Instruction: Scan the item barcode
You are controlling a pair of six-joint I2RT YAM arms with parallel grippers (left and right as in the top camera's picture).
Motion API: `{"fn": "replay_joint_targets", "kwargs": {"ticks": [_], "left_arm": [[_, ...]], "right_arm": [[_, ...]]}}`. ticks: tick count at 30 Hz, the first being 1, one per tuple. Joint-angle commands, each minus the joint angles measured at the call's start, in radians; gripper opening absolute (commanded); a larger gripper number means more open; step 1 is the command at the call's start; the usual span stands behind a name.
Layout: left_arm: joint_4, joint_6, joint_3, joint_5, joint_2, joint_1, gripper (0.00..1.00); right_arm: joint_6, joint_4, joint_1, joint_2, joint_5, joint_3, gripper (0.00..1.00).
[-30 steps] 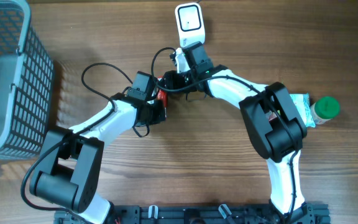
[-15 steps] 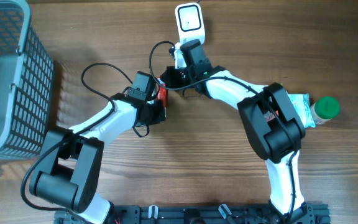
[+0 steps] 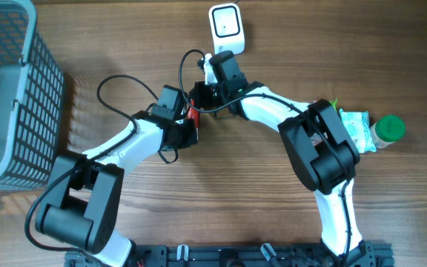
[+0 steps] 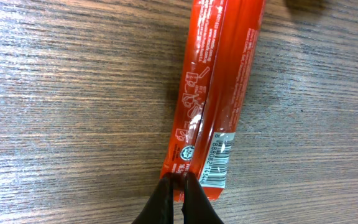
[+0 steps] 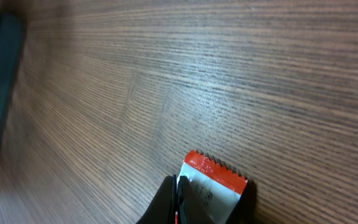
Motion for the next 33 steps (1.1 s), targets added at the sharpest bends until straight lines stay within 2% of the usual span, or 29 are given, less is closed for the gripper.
{"fn": "replay_joint_targets", "kwargs": {"ticks": [1,8,21,29,33], "left_arm": [[-0.004,-0.001,0.001,-0.020,0.027,0.001,0.04],[0.000,-0.002,0.001,-0.071,0.027,0.001,0.04],[0.056,-0.002,0.001,-0.072,0.027,0.001,0.04],[0.066,0.042,0.005,-0.075,0.021,0.005,0.04],[-0.003,0.047,0.033,-0.051,-0.038,0.023,0.04]], "right_arm": [[-0.022,-0.078,0.006,0.027,0.030,0.011,0.04],[0.029,-0.331,-0.085,-0.062,0.030,0.011,0.04],[0.025,-0.646,-0.081,-0.068,0.014,0.010,0.04],[-0.057,-0.665,-0.077,-0.121,-0.028,0.020,0.05],[-0.059,-0.655,-0.108,-0.217,-0.027,0.022,0.05]]}}
